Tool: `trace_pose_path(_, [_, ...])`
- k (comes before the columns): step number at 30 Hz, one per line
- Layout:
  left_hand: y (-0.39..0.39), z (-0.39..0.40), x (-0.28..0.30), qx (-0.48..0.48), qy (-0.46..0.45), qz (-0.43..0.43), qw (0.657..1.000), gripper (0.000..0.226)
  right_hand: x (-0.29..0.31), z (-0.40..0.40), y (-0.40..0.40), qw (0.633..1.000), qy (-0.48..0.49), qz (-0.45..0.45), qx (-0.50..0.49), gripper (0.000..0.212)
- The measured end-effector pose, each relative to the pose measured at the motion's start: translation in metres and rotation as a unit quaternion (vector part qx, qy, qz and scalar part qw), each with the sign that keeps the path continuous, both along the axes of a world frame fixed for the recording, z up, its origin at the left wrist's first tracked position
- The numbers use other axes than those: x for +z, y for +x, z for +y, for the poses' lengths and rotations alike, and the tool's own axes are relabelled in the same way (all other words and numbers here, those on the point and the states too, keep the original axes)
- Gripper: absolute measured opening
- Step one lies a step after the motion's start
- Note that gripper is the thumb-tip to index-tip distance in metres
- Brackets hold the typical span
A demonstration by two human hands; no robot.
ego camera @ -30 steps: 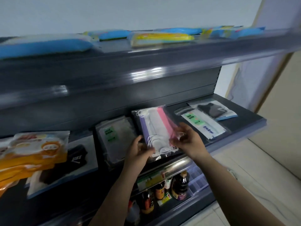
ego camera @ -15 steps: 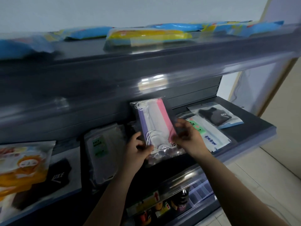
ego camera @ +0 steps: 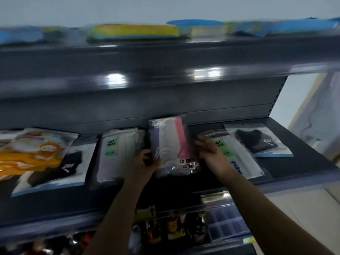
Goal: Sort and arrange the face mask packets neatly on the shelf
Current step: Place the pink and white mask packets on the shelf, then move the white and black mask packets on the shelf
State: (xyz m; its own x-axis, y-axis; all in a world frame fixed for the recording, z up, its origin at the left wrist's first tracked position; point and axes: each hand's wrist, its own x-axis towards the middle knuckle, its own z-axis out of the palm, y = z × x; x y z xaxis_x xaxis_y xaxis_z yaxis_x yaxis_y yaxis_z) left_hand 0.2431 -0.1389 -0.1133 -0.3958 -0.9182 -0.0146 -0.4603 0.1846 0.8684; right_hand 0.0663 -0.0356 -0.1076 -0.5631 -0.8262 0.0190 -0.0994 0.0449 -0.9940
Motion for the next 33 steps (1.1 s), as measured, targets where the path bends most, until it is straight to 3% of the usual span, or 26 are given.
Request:
trace_pose_path(5, [0.004, 0.012, -0.008, 0.047, -0.187, -0.116, 0.974, 0.041, 0.002, 0.023, -0.014, 0.997, -0.01, 0.077, -0.02, 0.051])
trace_pose_path(7, [-0.004, 0.031, -0.003, 0.061, -0.238, -0.123, 0.961, 0.039, 0.001, 0.04, -0.027, 0.991, -0.001, 0.13, -0.025, 0.048])
trace_pose_path(11, [-0.04, 0.077, 0.0, -0.022, -0.32, -0.089, 0.943, 0.044, -0.002, 0.075, -0.056, 0.979, 0.035, 0.197, -0.038, 0.043])
trace_pose_path(15, [-0.088, 0.12, -0.01, -0.111, -0.26, -0.082, 0.956, 0.039, -0.005, 0.104, -0.081, 0.968, 0.078, 0.231, -0.054, 0.044])
trace_pose_path(20, [-0.139, 0.132, -0.024, -0.164, -0.173, -0.15, 0.96, 0.053, -0.011, 0.119, -0.114, 0.95, 0.136, 0.265, -0.091, 0.044])
trace_pose_path(25, [-0.173, 0.126, -0.026, -0.151, -0.192, -0.246, 0.938, 0.055, -0.012, 0.122, -0.147, 0.922, 0.186, 0.312, -0.132, 0.046])
trace_pose_path(33, [-0.205, 0.097, -0.031, -0.157, -0.178, -0.234, 0.943, 0.054, -0.011, 0.117, -0.195, 0.883, 0.294, 0.321, -0.175, 0.048])
